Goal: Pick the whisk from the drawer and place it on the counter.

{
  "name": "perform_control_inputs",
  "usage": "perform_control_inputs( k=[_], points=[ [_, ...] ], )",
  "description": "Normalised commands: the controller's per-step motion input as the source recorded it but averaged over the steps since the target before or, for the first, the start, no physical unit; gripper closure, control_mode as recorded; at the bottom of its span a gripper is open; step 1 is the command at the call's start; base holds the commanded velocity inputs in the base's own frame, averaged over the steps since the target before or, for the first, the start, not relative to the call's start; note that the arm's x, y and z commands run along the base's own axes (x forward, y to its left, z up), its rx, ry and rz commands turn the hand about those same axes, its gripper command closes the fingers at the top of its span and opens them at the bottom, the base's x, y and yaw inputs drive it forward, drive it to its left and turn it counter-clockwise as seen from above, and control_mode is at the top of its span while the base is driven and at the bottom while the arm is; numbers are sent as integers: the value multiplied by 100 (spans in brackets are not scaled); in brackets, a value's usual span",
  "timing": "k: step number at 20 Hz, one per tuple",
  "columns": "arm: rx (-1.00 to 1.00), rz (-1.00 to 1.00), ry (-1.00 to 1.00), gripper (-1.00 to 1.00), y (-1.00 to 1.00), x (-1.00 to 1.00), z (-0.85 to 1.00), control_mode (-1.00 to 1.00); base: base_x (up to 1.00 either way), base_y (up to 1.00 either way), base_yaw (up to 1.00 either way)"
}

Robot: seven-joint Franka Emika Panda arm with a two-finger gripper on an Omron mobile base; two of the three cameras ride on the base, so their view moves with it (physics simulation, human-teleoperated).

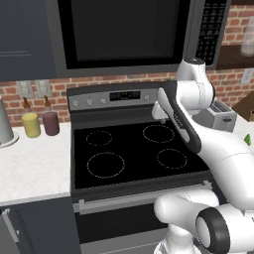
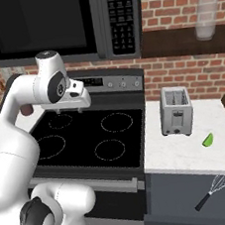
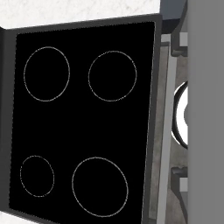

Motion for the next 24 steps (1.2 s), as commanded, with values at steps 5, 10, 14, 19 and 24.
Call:
perform_control_inputs(
  k=[5,10,14,19,24],
  points=[
    [0,0,0,-100,0,0,0,100,0,0,0],
    [0,0,0,-100,0,0,0,100,0,0,0],
    [0,0,0,-100,0,0,0,100,0,0,0],
    [0,0,0,-100,0,0,0,100,0,0,0],
    [0,0,0,-100,0,0,0,-100,0,0,0]
  ],
)
